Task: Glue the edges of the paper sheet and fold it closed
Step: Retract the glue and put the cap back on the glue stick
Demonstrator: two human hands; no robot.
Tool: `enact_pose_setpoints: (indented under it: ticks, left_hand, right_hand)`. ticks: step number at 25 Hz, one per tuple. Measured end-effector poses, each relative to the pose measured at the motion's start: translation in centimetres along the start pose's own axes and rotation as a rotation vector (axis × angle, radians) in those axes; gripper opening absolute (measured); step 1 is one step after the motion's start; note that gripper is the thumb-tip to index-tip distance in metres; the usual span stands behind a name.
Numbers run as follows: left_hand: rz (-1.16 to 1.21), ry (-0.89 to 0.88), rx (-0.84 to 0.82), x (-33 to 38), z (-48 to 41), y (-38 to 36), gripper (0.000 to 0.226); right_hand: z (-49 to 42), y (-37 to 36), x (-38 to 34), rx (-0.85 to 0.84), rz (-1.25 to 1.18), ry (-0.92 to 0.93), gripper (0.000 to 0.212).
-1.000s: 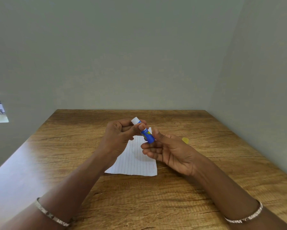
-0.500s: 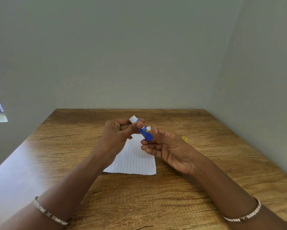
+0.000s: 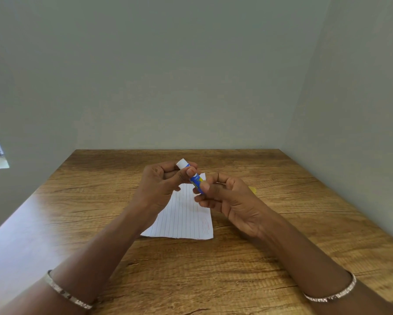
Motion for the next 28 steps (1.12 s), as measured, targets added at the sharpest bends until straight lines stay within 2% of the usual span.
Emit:
enact_pose_setpoints:
  ticks: [2,3,8,12,14,17,18,20,22,25,28]
  left_hand:
    - [0.014,-0.01,0.006,0.0,0.06,0.17,0.03]
    - [0.019,-0.012,0.004,0.02,0.09,0.23,0.03]
    - [0.008,-0.005,-0.016,0.11,0.18,0.04,0.034]
    - [-0.005,0.008,-0.01,0.05,0.06,-0.16,0.031]
    - [-0.005,-0.002,0.002,0.06,0.01,-0.04,0.03]
    - [0.016,-0.015,0.016,0.05,0.02,0.28,0.028]
    - [0.026,-0.014,0.012,0.04,0.06,0.31,0.028]
    - [0.034,-0.005,0.002,-0.04,0.09,0.27,0.029]
    - [0.026,-0.001,-0.006,-0.11,0.05,0.16,0.03]
    - [0.007,0.004,-0.011,-0.24,-0.05,-0.04,0.032]
    - [0.017,-0.003,-0.008,-0.31,0.02,0.07,0.029]
  right_hand:
    - [0.04,-0.2,-0.05,-0.022,-0.026,-0.072,0.039]
    - [0.03,-0.26,-0.03,-0.03,-0.031,-0.096,0.04]
    - [0.05,-0.04,0.0,-0.015,-0.055,-0.029,0.012]
    - [-0.08,0.19,0.16,0.039,0.063,0.039,0.023]
    - [-0.08,-0.01,0.14,0.032,0.047,0.012,0.016]
    - [-0.25,-0.01,0.22,0.008,-0.04,-0.083,0.041]
    - [-0.17,-0.07,0.16,-0.02,-0.069,-0.101,0.042]
    - [-0.09,-0.03,0.31,-0.058,-0.102,-0.09,0.031]
    - [-0.02,-0.01,0.29,-0.02,-0.089,-0.048,0.017]
    - [-0.08,0.19,0.34,0.03,-0.041,-0.01,0.022]
    - [0.02,-0.14,0.21,-0.009,-0.069,-0.07,0.017]
Point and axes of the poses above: each hand's wrist, its own z-axis away from the middle knuckle, its own y-axis out of the back of the hand, x = y × z, the point moved 1 cm from there along -z, towards the middle knuckle, and after that the axes turned 11 degrees about -z, right-handed, at the moved point
